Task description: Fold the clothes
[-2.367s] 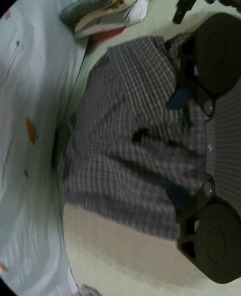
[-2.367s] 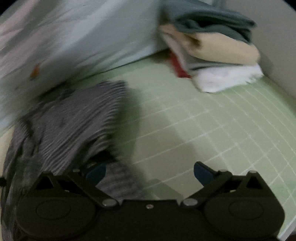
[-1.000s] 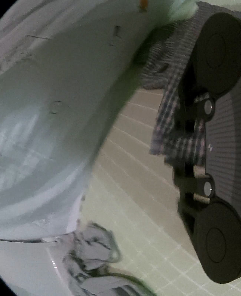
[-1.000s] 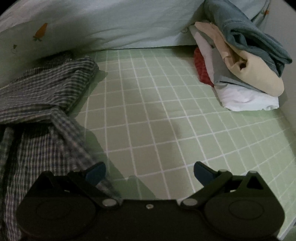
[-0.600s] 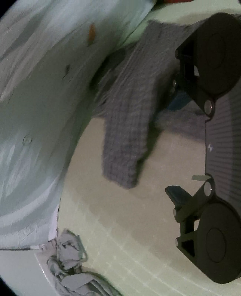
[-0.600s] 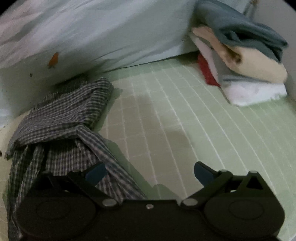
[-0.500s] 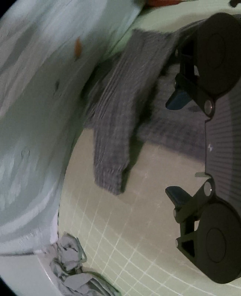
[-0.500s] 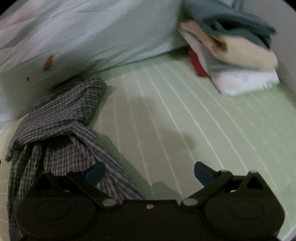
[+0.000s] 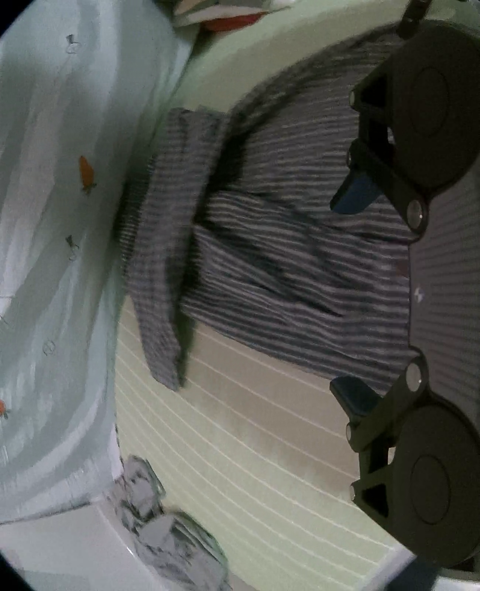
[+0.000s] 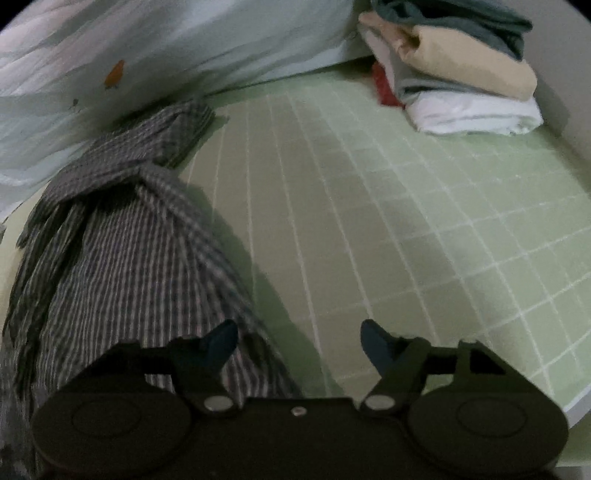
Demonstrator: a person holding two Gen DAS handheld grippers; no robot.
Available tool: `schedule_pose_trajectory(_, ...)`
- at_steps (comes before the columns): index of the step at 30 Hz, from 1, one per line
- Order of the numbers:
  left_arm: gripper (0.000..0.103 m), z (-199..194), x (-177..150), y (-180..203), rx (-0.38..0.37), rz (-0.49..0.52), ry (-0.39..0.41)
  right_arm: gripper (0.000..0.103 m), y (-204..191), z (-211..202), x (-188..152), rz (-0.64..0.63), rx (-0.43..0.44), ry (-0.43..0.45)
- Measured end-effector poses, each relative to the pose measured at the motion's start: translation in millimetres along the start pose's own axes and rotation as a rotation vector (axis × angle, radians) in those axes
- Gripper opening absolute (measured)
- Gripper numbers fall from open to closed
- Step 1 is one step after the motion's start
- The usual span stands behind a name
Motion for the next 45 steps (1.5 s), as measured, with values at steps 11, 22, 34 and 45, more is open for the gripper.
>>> schedule_pose_trajectory(11,0.095,-6.8,-36.7,-24.7,-0.056,0.024,-0.039,0.002,-14.2,-19.6,-17.7,-0.031,0.026,0.040)
schedule_pose_trajectory(22,0.095,-7.7,-17.3,-111.5,-0.166,0.108,0.009,0.001,-148.6,-50.7,-50.1,-0.088,0.066,0.126)
schedule_pose_trajectory(34,0.095,3.7,-14.8,-220.8,-0.138,0.122,0.018,0.002,-266.5,-8.6,-84.2,-0.042,0.114,0.089)
schedule_pose_trajectory(45,0.095,18.3,-7.6,-233.0,-0.181,0.072,-0.011,0.033,-244.6,-27.6,-76.2,0.074,0.063,0.147)
Point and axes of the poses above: each gripper's, at about its wrist camera, not at the fingertips, and z roughly the way its jaws point, y to its right, x to its top, the point moved 6 cm from there along z, roughly the way its jaws point, and after that the axes turned 5 degrees about x, right-handed, at the moved point
